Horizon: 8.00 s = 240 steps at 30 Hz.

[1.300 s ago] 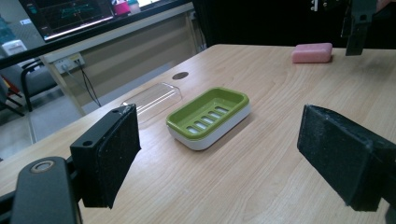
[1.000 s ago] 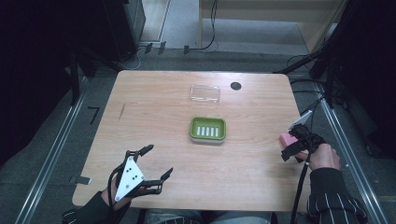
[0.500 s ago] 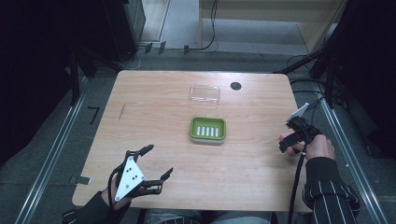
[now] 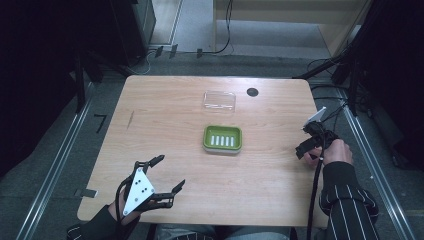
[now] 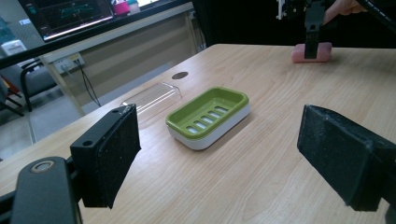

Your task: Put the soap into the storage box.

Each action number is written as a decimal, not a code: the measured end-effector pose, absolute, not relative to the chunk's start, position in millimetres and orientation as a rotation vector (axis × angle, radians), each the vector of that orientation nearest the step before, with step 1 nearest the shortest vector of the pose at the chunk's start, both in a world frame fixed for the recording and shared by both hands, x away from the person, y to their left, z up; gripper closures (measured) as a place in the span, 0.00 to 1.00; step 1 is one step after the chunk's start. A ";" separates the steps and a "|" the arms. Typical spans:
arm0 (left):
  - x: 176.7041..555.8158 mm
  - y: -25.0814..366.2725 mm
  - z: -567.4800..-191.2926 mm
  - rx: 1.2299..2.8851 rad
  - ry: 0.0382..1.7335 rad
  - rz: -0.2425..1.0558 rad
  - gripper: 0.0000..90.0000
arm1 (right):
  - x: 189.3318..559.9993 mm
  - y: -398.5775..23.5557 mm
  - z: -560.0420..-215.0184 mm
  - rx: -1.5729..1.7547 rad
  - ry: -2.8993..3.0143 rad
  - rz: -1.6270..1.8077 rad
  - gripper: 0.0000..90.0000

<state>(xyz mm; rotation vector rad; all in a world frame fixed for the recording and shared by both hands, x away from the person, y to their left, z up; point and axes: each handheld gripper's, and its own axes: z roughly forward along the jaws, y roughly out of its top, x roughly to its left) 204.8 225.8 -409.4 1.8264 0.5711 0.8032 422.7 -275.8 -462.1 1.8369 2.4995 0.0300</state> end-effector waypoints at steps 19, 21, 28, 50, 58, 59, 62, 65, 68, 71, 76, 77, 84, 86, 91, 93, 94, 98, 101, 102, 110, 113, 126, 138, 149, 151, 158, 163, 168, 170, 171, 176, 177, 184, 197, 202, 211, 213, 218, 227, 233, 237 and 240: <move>204.7 225.8 -409.4 1.827 0.570 0.803 0.15 | 426.5 -278.9 -463.7 1.825 2.492 0.079 0.30; 204.7 225.8 -409.4 1.826 0.571 0.803 0.15 | 426.7 -278.3 -465.0 1.816 2.497 0.061 0.31; 204.7 225.8 -409.5 1.826 0.571 0.803 0.15 | 426.7 -278.5 -466.4 1.812 2.507 0.044 0.35; 204.9 225.9 -409.6 1.825 0.571 0.803 0.15 | 429.1 -278.3 -469.7 1.797 2.546 0.003 0.42; 204.8 225.9 -409.5 1.823 0.571 0.802 0.15 | 427.7 -275.1 -466.5 1.748 2.582 -0.014 0.43; 204.8 226.0 -409.5 1.824 0.571 0.802 0.15 | 427.5 -274.8 -466.0 1.741 2.583 -0.012 0.43; 204.7 226.0 -409.6 1.821 0.574 0.802 0.15 | 426.9 -273.9 -463.4 1.723 2.596 -0.008 0.43; 204.6 226.0 -409.5 1.823 0.574 0.803 0.15 | 426.5 -272.0 -461.8 1.718 2.601 -0.007 0.43; 204.3 226.5 -409.4 1.824 0.575 0.804 0.15 | 426.5 -269.9 -460.1 1.701 2.609 -0.004 0.43; 203.8 226.8 -409.4 1.822 0.578 0.807 0.15 | 426.9 -267.5 -458.9 1.680 2.619 -0.001 0.43; 203.0 227.8 -409.5 1.821 0.581 0.809 0.15 | 427.3 -261.9 -457.1 1.668 2.636 -0.004 0.43; 202.8 228.1 -409.5 1.822 0.581 0.809 0.15 | 427.9 -259.6 -456.5 1.656 2.641 -0.008 0.43; 200.4 230.8 -409.3 1.822 0.591 0.818 0.15 | 430.1 -251.3 -455.4 1.623 2.660 -0.011 0.43; 199.5 231.4 -409.2 1.821 0.596 0.822 0.15 | 430.9 -247.9 -454.6 1.608 2.666 -0.014 0.43; 197.5 233.3 -409.3 1.818 0.605 0.826 0.15 | 432.8 -240.5 -453.0 1.574 2.679 -0.014 0.43; 196.8 233.9 -409.3 1.818 0.607 0.827 0.15 | 433.3 -237.7 -452.0 1.574 2.682 -0.017 0.43; 196.4 234.3 -409.3 1.817 0.609 0.830 0.15 | 433.8 -236.8 -451.8 1.559 2.688 -0.014 0.43; 194.7 235.6 -409.3 1.817 0.616 0.835 0.15 | 435.6 -229.2 -449.9 1.530 2.703 -0.018 0.43; 193.8 236.3 -409.3 1.813 0.621 0.840 0.15 | 435.9 -226.6 -449.1 1.519 2.706 -0.014 0.43; 193.6 236.7 -409.2 1.816 0.621 0.841 0.15 | 436.2 -223.3 -447.6 1.505 2.715 -0.008 0.43; 192.5 237.0 -409.4 1.816 0.625 0.843 0.15 | 435.8 -208.8 -441.2 1.435 2.744 0.026 0.43; 192.6 236.8 -409.5 1.816 0.625 0.842 0.15 | 435.5 -199.1 -437.6 1.380 2.760 0.027 0.43; 192.9 236.9 -409.4 1.820 0.624 0.842 0.15 | 435.8 -172.9 -429.0 1.231 2.805 0.038 0.43; 193.1 236.7 -409.6 1.824 0.624 0.841 0.15 | 438.8 -155.2 -424.2 1.147 2.846 0.038 0.43; 193.1 236.8 -409.6 1.823 0.625 0.842 0.15 | 441.8 -139.4 -420.7 1.027 2.886 0.043 0.43; 193.1 236.7 -409.7 1.823 0.625 0.840 0.15 | 441.7 -136.3 -419.8 1.009 2.888 0.041 0.43; 193.1 236.9 -409.7 1.821 0.627 0.842 0.15 | 442.6 -128.4 -413.7 0.965 2.905 0.054 0.43; 193.1 236.8 -409.6 1.823 0.625 0.841 0.15 | 443.2 -124.5 -409.7 0.936 2.912 0.055 0.43; 193.1 236.9 -409.6 1.823 0.626 0.842 0.15 | 444.1 -120.8 -407.5 0.905 2.922 0.063 0.43; 193.1 237.1 -409.6 1.820 0.628 0.842 0.15 | 444.4 -119.0 -406.6 0.892 2.924 0.060 0.43; 193.1 237.2 -409.6 1.819 0.628 0.843 0.15 | 444.8 -118.2 -406.3 0.882 2.925 0.066 0.43; 193.1 237.0 -409.6 1.820 0.628 0.843 0.15 | 444.5 -113.2 -405.1 0.865 2.931 0.063 0.43; 193.1 237.0 -409.6 1.820 0.629 0.843 0.15 | 445.2 -112.5 -404.6 0.852 2.933 0.056 0.43; 193.3 236.7 -409.7 1.824 0.625 0.842 0.15 | 445.9 -105.6 -400.2 0.826 2.937 0.067 0.43; 193.4 236.3 -409.9 1.827 0.625 0.841 0.15 | 447.7 -93.4 -393.2 0.779 2.941 0.077 0.43; 193.6 236.1 -410.0 1.828 0.626 0.842 0.15 | 448.6 -90.2 -388.6 0.771 2.939 0.097 0.43; 193.8 236.3 -410.3 1.827 0.628 0.841 0.15 | 447.8 -80.5 -385.9 0.709 2.954 0.115 0.43; 193.7 236.4 -410.2 1.827 0.627 0.841 0.15 | 447.9 -78.9 -385.5 0.698 2.956 0.118 0.43; 193.7 236.5 -410.2 1.826 0.628 0.841 0.15 | 447.8 -74.9 -383.4 0.686 2.956 0.124 0.43; 193.5 236.6 -410.2 1.825 0.628 0.841 0.15 | 447.3 -65.3 -380.5 0.648 2.961 0.144 0.43; 193.5 236.5 -410.2 1.826 0.626 0.841 0.15 | 446.8 -58.1 -379.7 0.606 2.965 0.155 0.43; 193.5 236.5 -410.3 1.827 0.625 0.840 0.15 | 447.0 -54.9 -380.0 0.589 2.969 0.153 0.43; 193.4 236.5 -410.3 1.826 0.627 0.840 0.15 | 447.0 -52.6 -380.1 0.572 2.970 0.165 0.43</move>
